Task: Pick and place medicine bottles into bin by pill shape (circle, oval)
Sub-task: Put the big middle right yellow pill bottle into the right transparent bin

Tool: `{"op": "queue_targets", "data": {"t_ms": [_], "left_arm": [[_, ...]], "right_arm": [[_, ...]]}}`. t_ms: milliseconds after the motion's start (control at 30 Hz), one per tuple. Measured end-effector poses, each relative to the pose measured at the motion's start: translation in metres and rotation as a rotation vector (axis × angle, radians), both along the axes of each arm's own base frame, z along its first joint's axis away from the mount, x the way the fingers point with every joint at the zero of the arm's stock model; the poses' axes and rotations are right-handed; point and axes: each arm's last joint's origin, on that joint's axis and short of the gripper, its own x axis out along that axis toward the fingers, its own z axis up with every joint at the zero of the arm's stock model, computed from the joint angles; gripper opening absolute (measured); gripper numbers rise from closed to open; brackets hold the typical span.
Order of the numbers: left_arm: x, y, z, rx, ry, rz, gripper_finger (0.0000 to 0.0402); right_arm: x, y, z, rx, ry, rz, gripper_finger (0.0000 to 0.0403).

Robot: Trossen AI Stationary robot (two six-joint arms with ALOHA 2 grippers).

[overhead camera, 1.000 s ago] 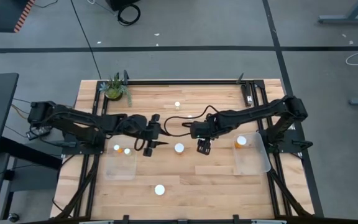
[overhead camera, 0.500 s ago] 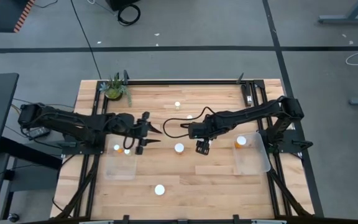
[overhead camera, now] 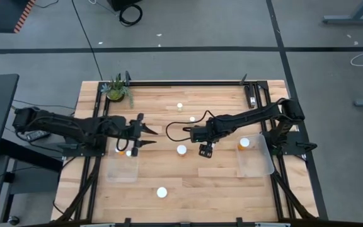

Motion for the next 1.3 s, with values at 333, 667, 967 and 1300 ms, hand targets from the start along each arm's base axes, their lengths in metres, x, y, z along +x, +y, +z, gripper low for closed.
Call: {"op": "queue_targets", "data": {"t_ms": [333, 667, 967, 1300], "left_arm": [[-0.004, 0.0, -0.003, -0.01, -0.033, 0.002, 0.0172], [-0.004, 0.0, 0.0, -0.029, -0.062, 0.007, 0.0172], [-0.003, 0.0, 0.004, -0.03, -0.1, 0.007, 0.0172], [-0.003, 0.0, 0.004, -0.03, -0.099, 0.007, 0.0172]], "right_arm": [[-0.011, -0.001, -0.021, 0.027, 0.051, -0.034, 0.0317], [-0.018, -0.002, -0.033, 0.069, 0.082, -0.043, 0.0296], [-0.015, -0.002, -0.033, 0.075, 0.057, -0.042, 0.0234], [-0.018, 0.005, -0.033, 0.124, 0.079, -0.035, 0.0226]]}}
